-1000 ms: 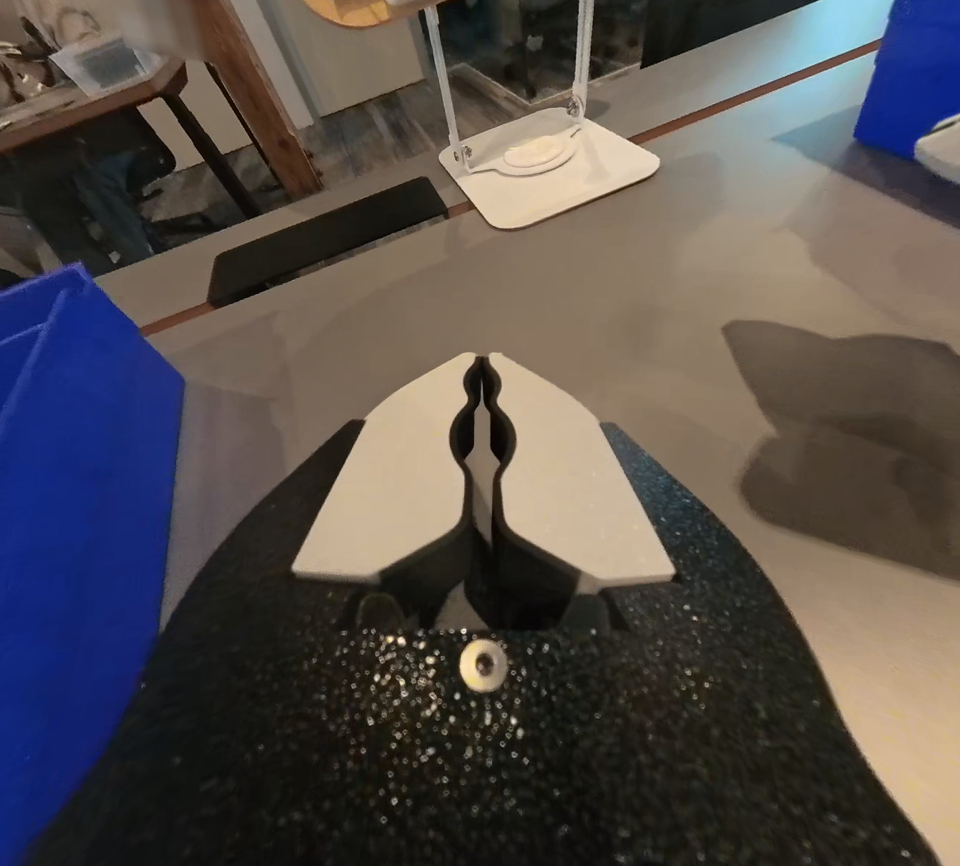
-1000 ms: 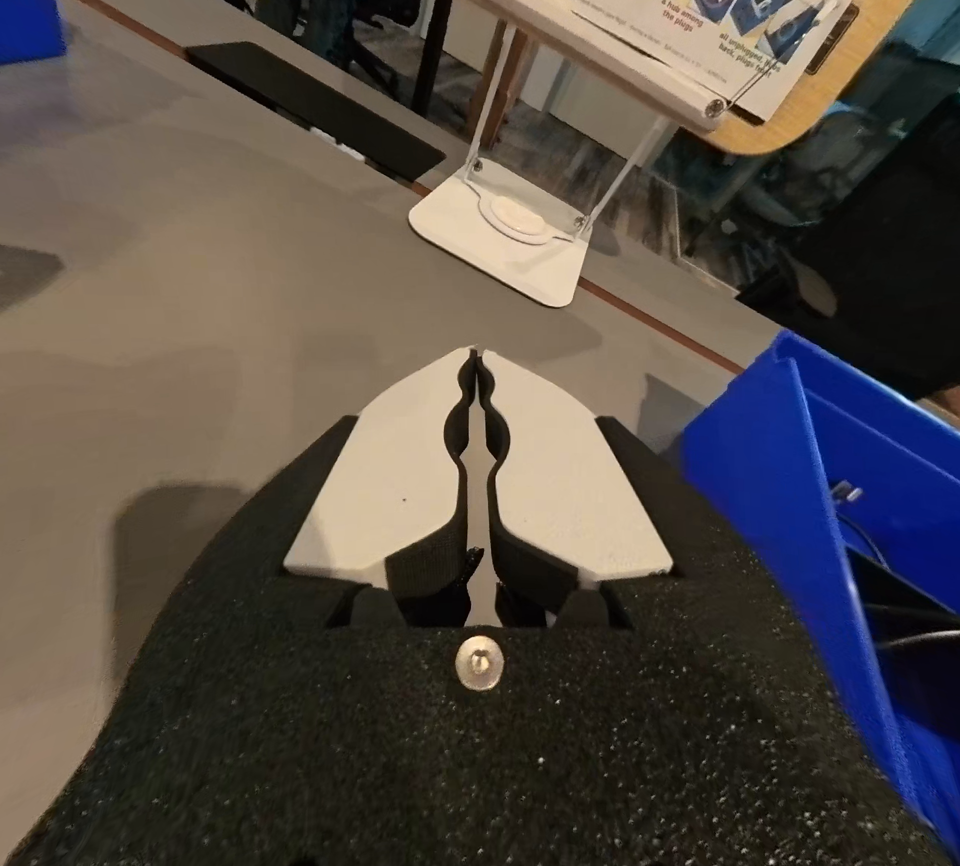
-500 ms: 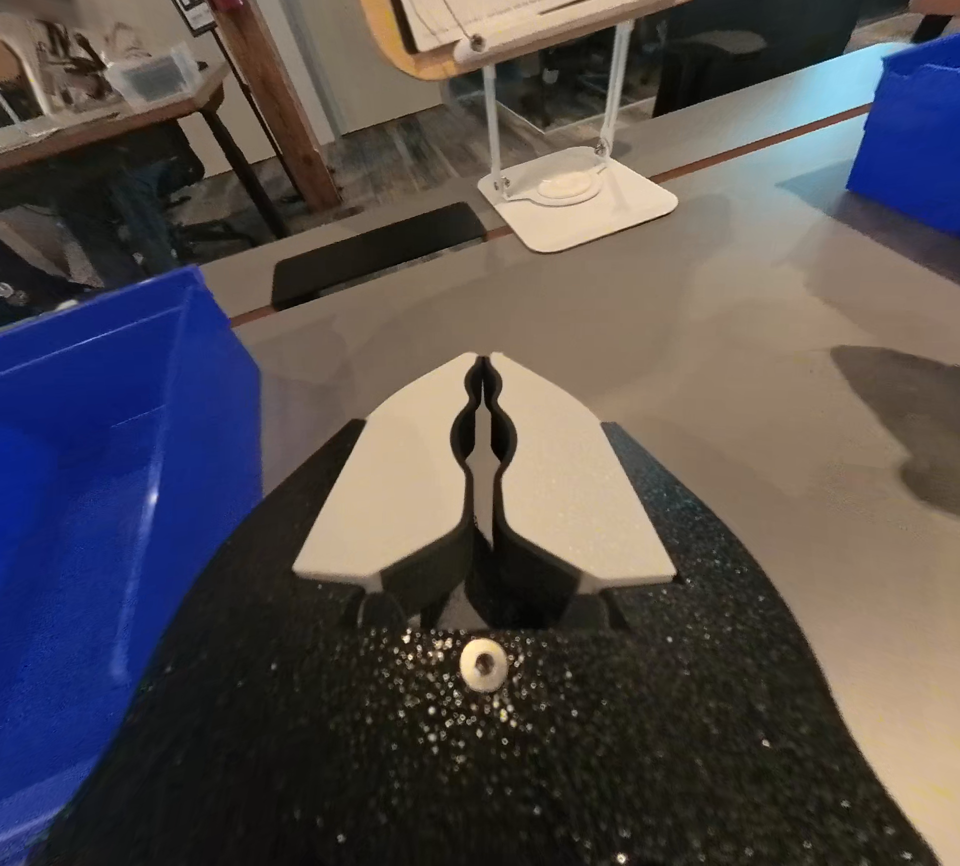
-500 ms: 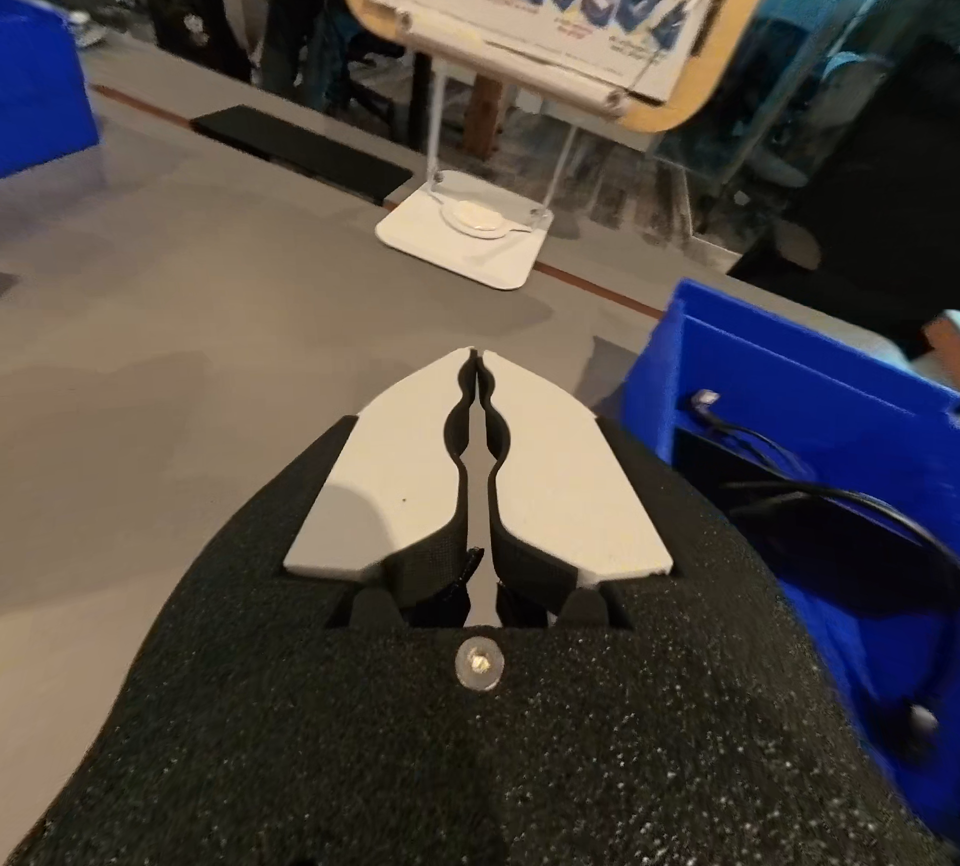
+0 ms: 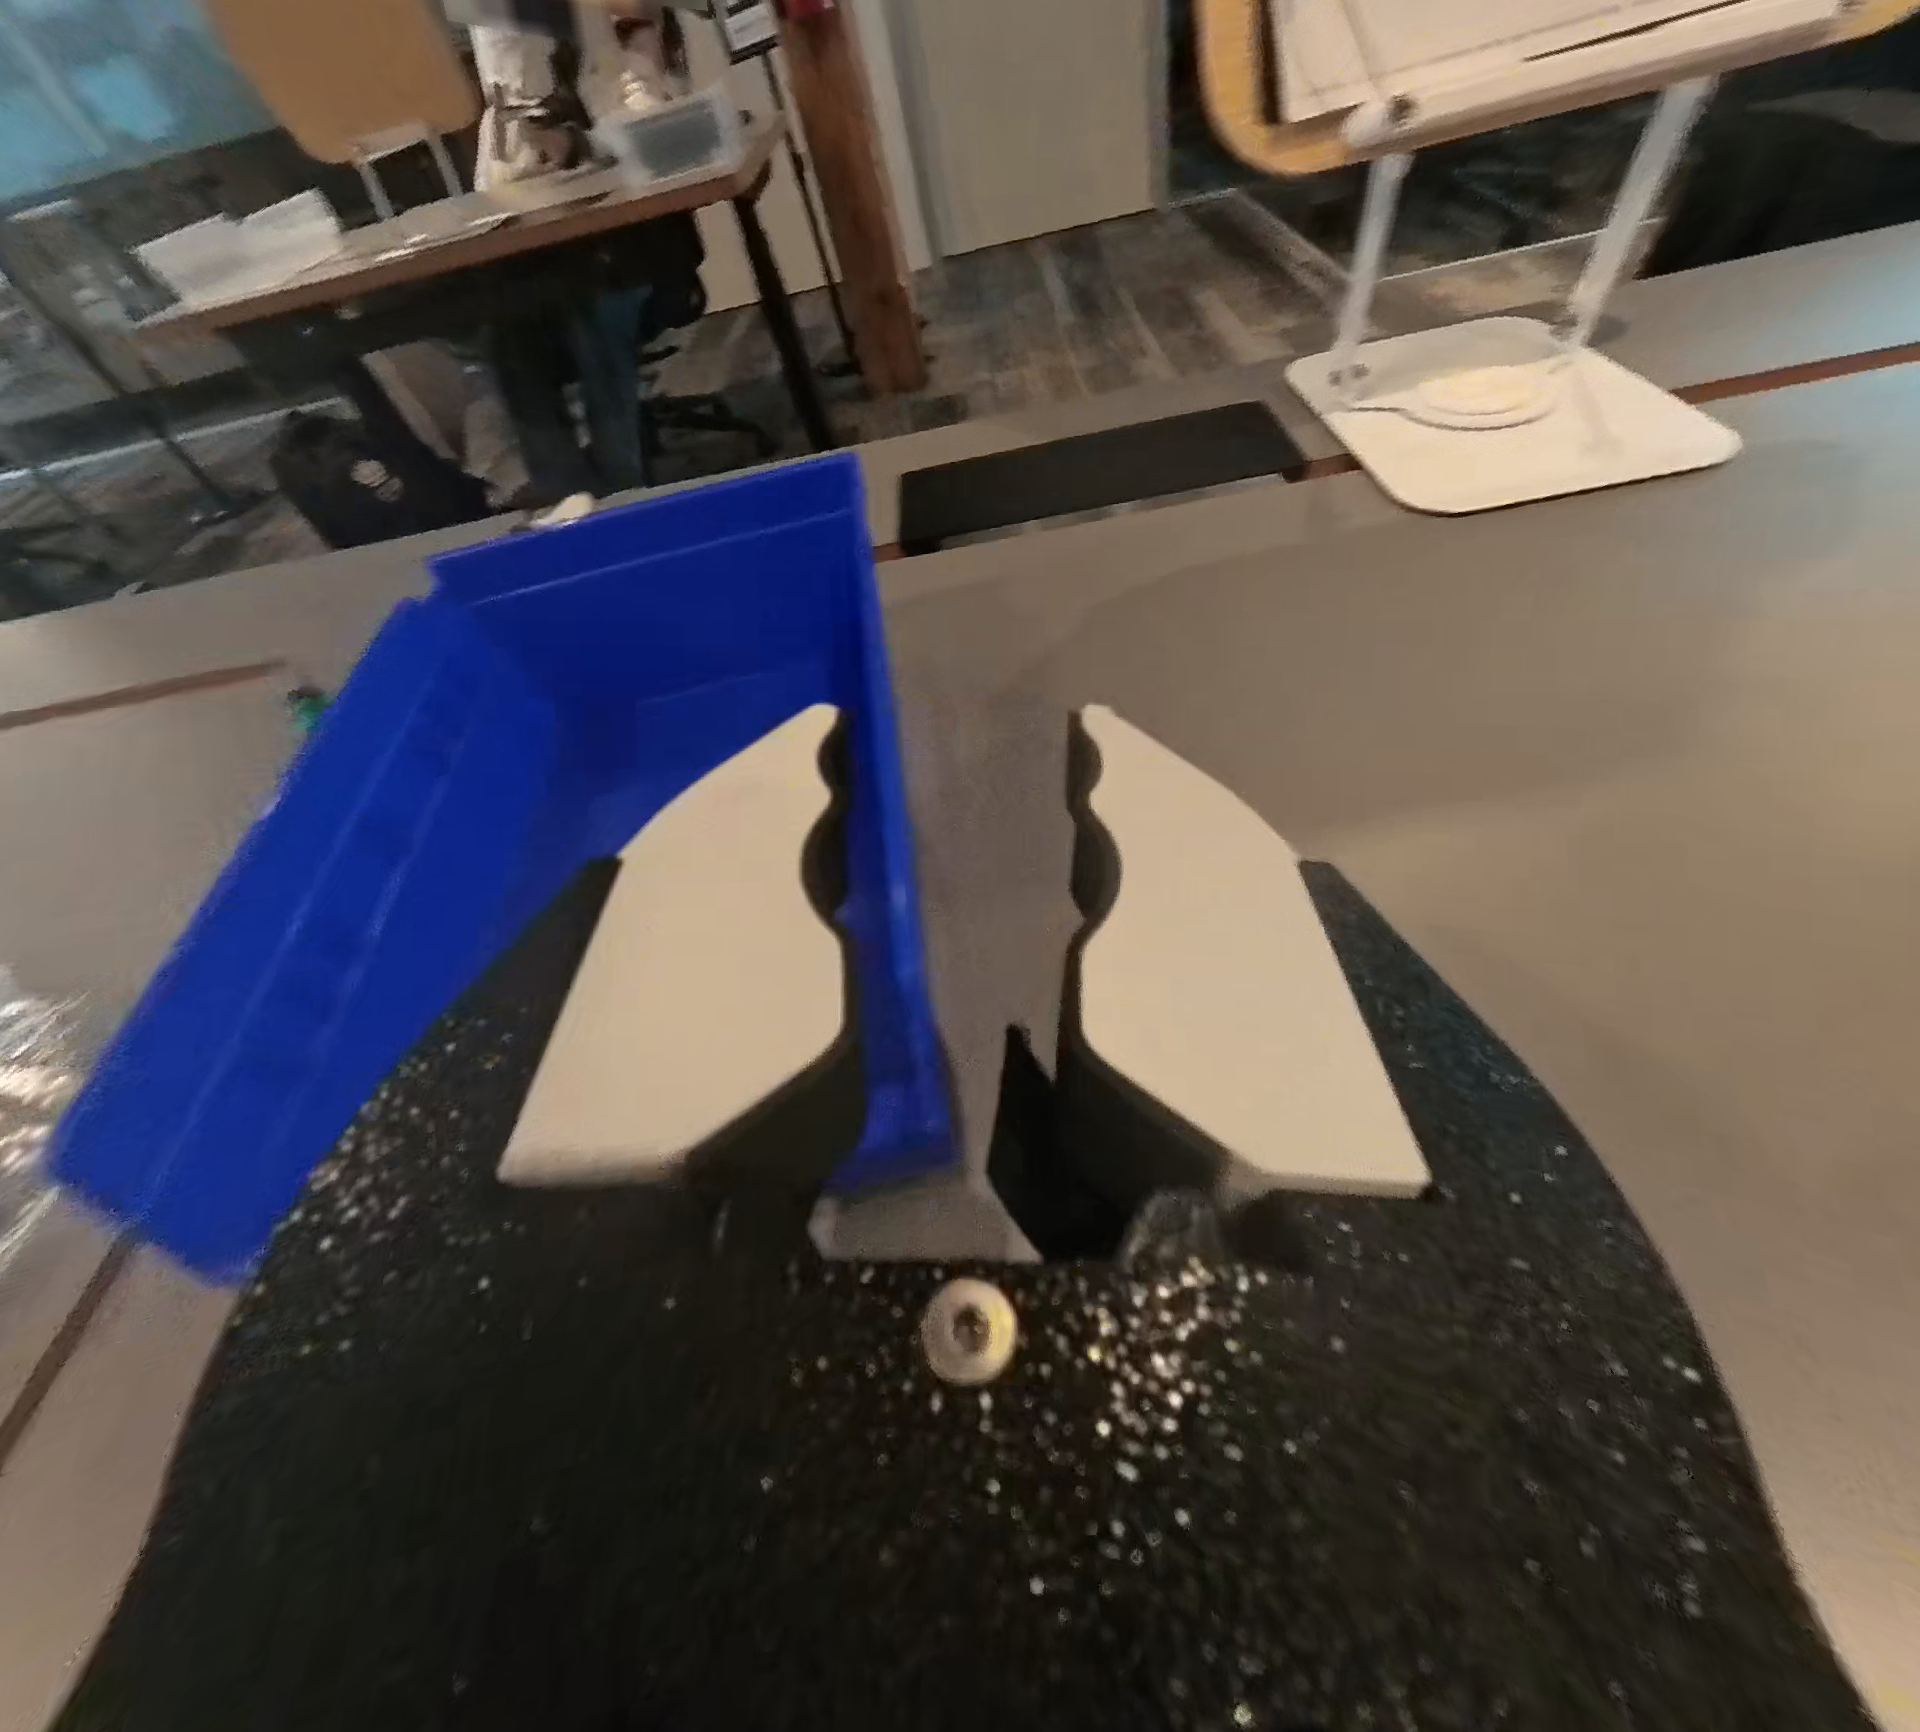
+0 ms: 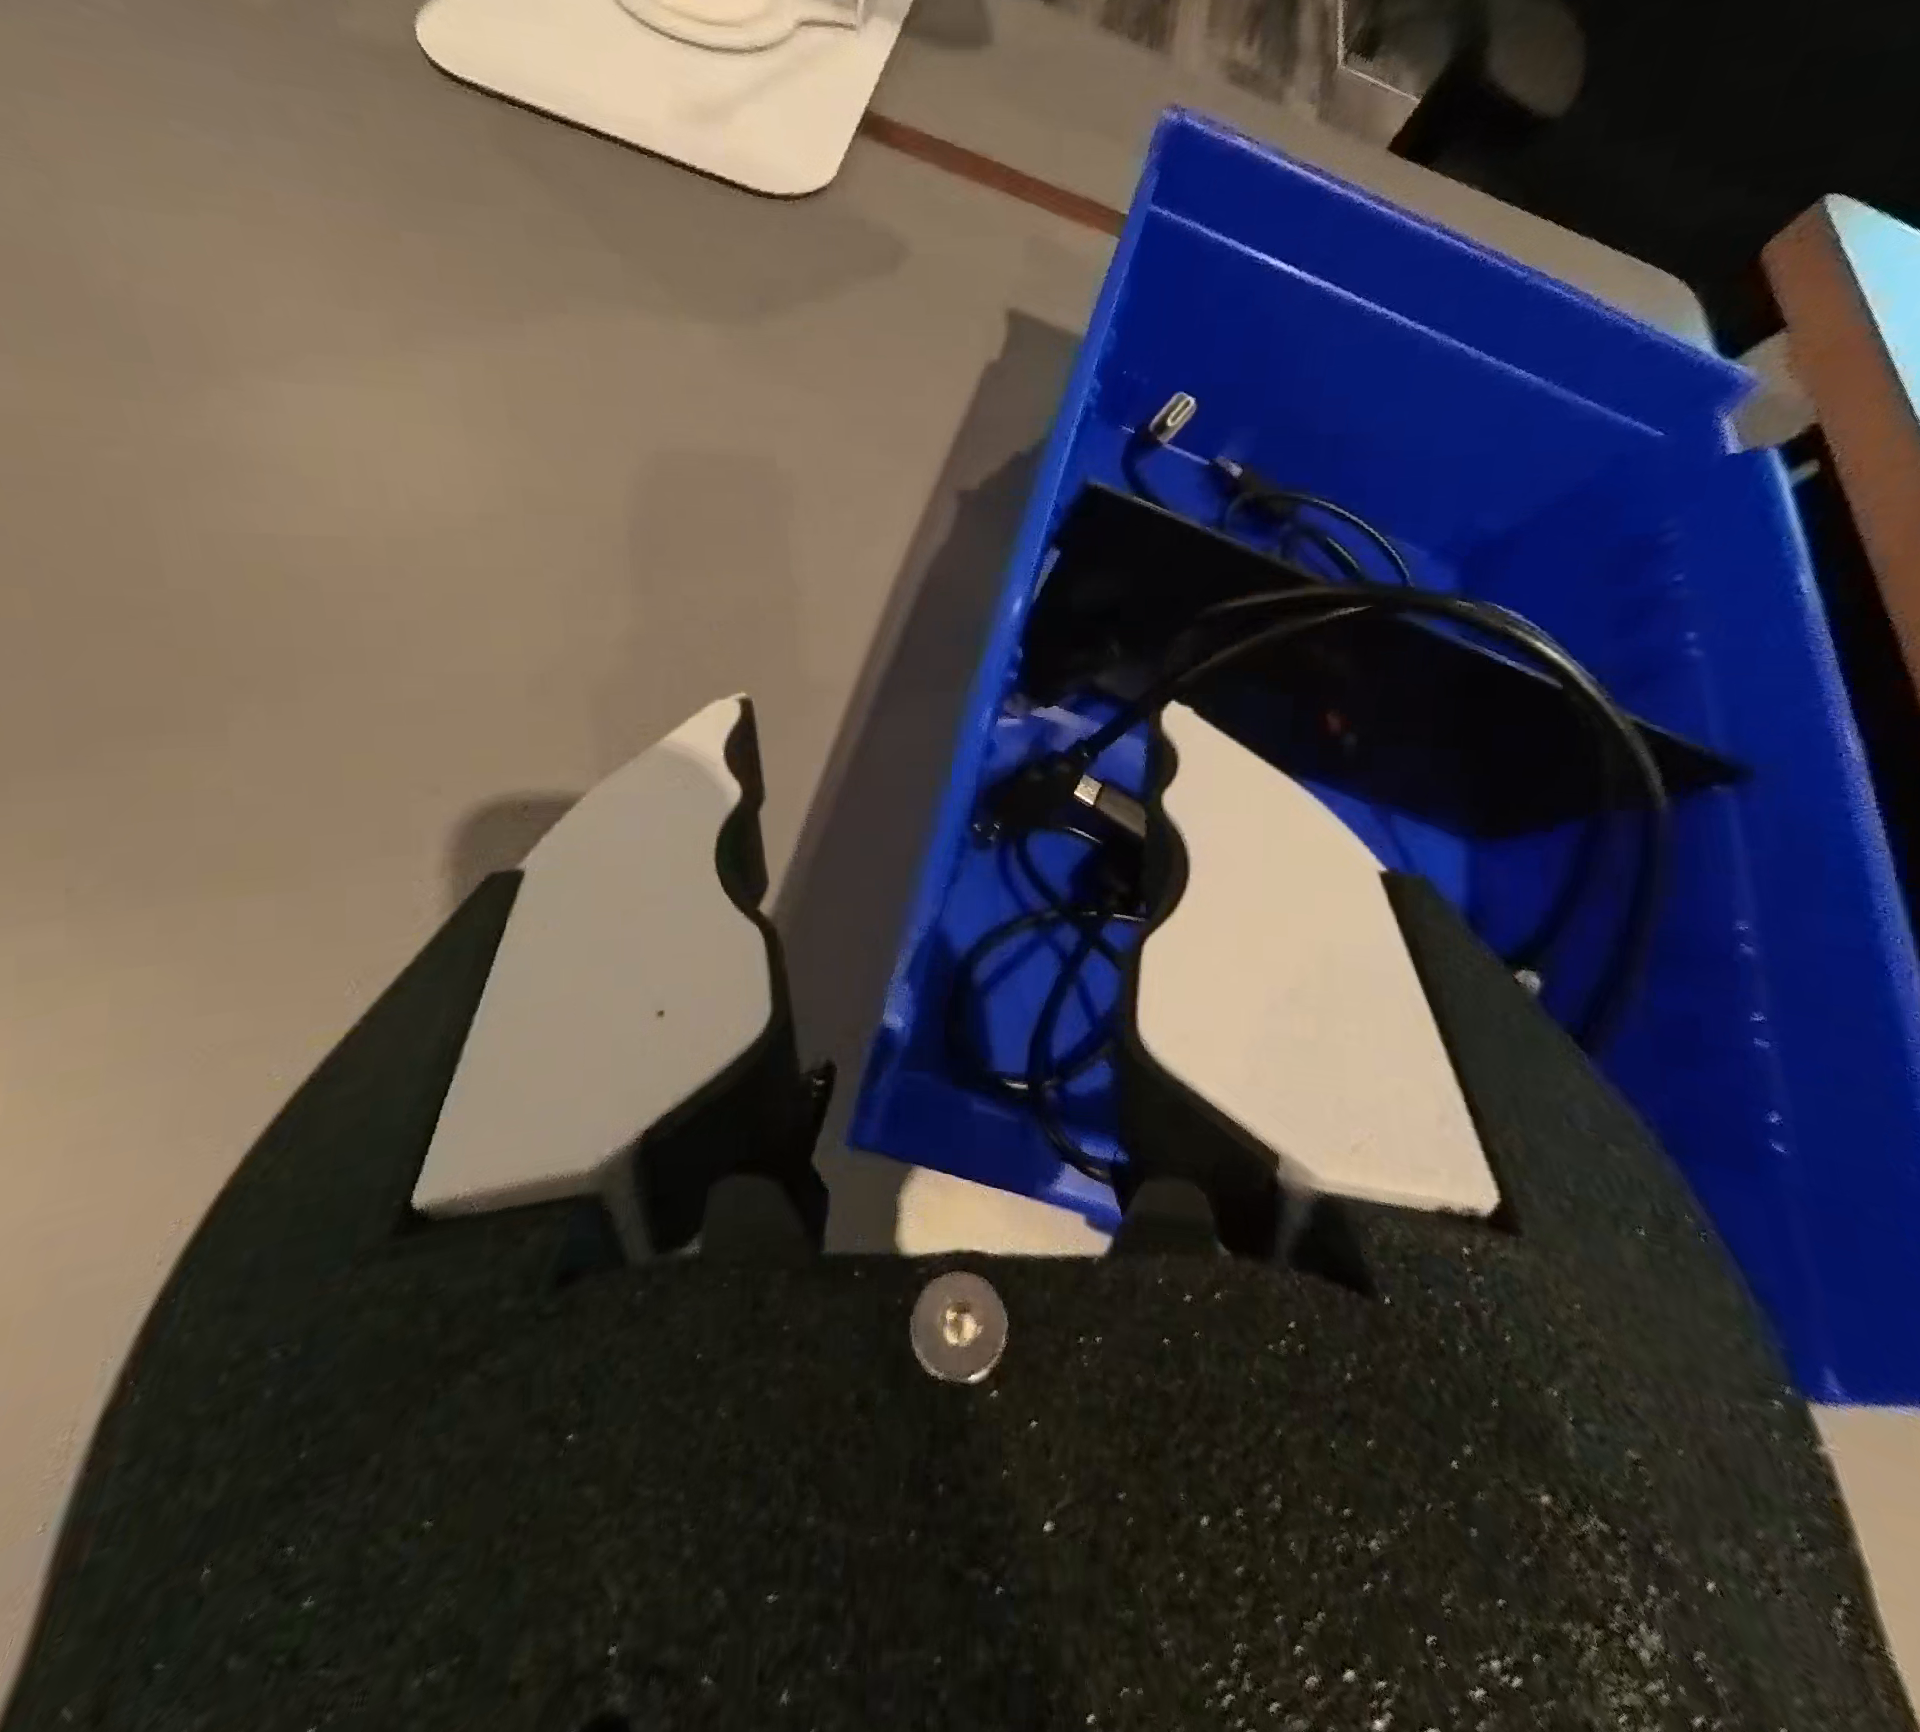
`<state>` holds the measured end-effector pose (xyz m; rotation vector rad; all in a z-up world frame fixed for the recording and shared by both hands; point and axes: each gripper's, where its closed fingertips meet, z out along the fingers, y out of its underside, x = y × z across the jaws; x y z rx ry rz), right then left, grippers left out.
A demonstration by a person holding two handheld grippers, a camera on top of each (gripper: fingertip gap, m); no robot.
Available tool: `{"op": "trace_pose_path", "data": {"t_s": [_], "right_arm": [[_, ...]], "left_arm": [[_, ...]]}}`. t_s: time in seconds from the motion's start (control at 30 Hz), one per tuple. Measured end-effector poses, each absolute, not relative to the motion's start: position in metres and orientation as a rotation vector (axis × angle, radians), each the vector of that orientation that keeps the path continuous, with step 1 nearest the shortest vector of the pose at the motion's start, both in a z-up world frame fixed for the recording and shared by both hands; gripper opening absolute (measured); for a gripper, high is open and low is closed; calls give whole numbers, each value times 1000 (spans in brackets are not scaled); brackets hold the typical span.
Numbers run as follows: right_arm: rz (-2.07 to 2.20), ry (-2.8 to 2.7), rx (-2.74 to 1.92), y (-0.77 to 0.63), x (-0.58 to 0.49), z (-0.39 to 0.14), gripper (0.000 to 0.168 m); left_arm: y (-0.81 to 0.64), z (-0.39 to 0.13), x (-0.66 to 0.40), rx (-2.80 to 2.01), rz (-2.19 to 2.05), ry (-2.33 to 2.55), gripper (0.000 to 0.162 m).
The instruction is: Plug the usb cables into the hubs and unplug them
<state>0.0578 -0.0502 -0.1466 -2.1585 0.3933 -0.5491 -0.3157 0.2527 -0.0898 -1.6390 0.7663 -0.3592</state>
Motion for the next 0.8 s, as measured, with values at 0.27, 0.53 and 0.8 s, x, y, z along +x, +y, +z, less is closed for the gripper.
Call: {"op": "trace_pose_path", "data": {"t_s": [0.27,0.53,0.8], "right_arm": [[-575,426,-2147,-50,61,-149,64],[-580,439,-2179,-49,63,-157,62],[-671,444,-2267,-51,65,-171,42]], "left_arm": [[283,-108,-374,-1795,-354,632,69],[281,-148,-344,-1932,-385,771,97],[291,-191,-322,-2123,-232,923,85]]}}
